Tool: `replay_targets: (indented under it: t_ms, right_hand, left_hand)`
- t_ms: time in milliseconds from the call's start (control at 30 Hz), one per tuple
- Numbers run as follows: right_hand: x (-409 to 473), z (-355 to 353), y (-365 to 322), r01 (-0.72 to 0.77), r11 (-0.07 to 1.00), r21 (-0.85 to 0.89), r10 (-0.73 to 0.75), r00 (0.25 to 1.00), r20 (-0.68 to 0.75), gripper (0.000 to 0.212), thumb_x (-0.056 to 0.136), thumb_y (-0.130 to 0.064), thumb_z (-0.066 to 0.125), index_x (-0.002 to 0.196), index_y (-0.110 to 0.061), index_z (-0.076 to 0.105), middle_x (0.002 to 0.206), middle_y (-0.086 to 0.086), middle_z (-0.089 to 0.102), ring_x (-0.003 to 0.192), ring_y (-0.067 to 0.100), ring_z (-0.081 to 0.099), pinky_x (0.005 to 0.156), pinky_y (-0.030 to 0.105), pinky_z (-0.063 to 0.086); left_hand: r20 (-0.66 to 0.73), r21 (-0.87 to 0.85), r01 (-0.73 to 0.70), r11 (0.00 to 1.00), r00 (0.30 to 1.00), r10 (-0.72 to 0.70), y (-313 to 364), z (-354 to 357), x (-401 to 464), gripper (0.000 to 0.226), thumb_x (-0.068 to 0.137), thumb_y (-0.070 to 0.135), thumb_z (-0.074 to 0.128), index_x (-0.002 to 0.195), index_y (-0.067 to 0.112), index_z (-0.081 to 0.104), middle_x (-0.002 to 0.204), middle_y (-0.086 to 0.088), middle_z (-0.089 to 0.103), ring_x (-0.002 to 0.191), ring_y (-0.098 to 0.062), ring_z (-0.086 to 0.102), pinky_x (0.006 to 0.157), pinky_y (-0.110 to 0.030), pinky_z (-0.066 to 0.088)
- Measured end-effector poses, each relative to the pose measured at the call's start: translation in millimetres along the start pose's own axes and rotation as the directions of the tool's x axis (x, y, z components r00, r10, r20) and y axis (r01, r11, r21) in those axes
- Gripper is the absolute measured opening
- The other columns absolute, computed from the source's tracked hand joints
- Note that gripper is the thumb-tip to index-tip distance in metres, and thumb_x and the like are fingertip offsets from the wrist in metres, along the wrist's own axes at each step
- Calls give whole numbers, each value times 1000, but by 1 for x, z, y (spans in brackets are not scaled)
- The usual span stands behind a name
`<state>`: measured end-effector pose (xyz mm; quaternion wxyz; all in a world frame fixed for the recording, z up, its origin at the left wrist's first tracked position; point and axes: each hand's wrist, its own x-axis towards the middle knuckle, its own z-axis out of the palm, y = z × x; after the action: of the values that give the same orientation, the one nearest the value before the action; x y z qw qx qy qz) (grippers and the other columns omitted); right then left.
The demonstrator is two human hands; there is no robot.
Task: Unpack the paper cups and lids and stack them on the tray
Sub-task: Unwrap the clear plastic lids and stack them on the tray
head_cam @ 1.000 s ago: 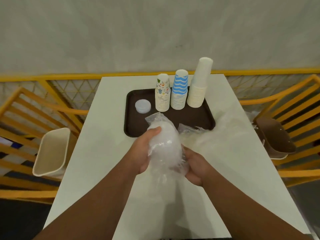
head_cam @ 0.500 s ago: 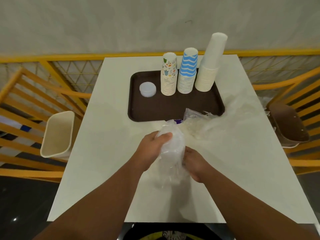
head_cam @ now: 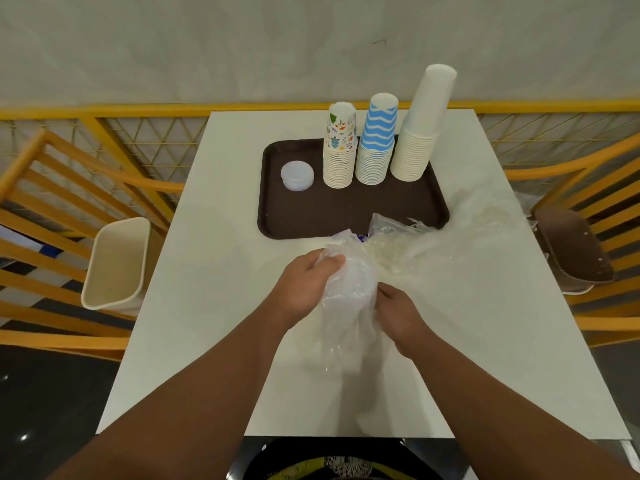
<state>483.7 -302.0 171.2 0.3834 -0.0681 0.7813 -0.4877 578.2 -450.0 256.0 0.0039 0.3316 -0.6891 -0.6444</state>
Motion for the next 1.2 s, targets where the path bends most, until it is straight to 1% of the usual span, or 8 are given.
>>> replay_targets:
  t_ms: [100, 233, 367, 533, 700, 933, 1100, 1200]
  right_hand:
    - [-7, -1, -4, 88, 996, 8, -87, 994, -63, 30, 98, -38, 42, 103, -32, 71, 104, -10, 71, 103, 17, 65, 98, 43, 51]
    - [-25, -3, -19, 339, 936, 91, -314, 925, -215, 33, 100, -46, 40, 118, -30, 64, 119, -12, 64, 114, 7, 58, 104, 38, 46]
    - [-36, -4, -30, 507, 849, 149, -501, 862, -80, 54, 89, -64, 40, 129, -33, 57, 130, -9, 61, 123, 10, 55, 105, 36, 45]
    - [-41, 1, -34, 488, 865, 122, -494, 869, 25, 43, 87, -61, 50, 127, -45, 54, 128, -10, 62, 122, 11, 57, 106, 44, 46]
    - [-43, 1, -39, 494, 860, 128, -496, 868, -21, 48, 88, -59, 49, 131, -37, 55, 127, -12, 63, 121, 9, 57, 105, 43, 47]
    - [-47, -5, -56, 536, 828, 167, -533, 844, -67, 54, 87, -58, 49, 133, -31, 54, 128, -8, 63, 121, 10, 57, 103, 37, 49]
    - [-45, -8, -65, 557, 816, 154, -551, 830, -82, 56, 82, -69, 54, 131, -41, 54, 131, -6, 61, 125, 16, 55, 105, 51, 45]
    - [-43, -14, -75, 608, 788, 98, -602, 794, -90, 71, 78, -77, 54, 135, -35, 52, 133, -5, 59, 126, 19, 53, 104, 55, 43]
  left_hand:
    - [0, -19, -10, 1000, 1000, 10, 5, 0, -2, 23, 99, 38, 48, 103, 31, 70, 104, 9, 72, 100, -10, 67, 98, -34, 50]
    - [-17, -29, -32, 999, 999, 31, 11, 0, -4, 24, 100, 35, 47, 92, 34, 69, 96, 13, 72, 95, -5, 66, 89, -25, 49]
    - [-1, -24, -23, 999, 1000, 23, 16, -2, -3, 24, 100, 33, 48, 95, 29, 71, 93, 9, 73, 91, -8, 67, 83, -25, 49]
    - [25, -1, 15, 1000, 1000, -14, 21, -6, -2, 24, 101, 36, 45, 97, 28, 67, 95, 3, 70, 92, -15, 67, 81, -28, 51]
    - [15, 35, 10, 999, 1000, -10, 32, -11, -4, 34, 101, 37, 43, 112, 17, 69, 108, -5, 71, 103, -21, 66, 95, -36, 48]
    - [20, 40, -22, 999, 1000, 21, 48, -16, -2, 33, 102, 37, 42, 107, 18, 69, 102, -2, 70, 97, -15, 65, 82, -28, 47]
    - [31, 44, -44, 998, 999, 43, 67, -19, -1, 32, 101, 40, 42, 108, 23, 67, 104, 1, 70, 96, -14, 64, 76, -28, 46]
    - [38, 33, -49, 998, 998, 48, 79, -23, 3, 25, 101, 39, 43, 96, 28, 65, 94, 8, 70, 85, -6, 65, 71, -25, 46]
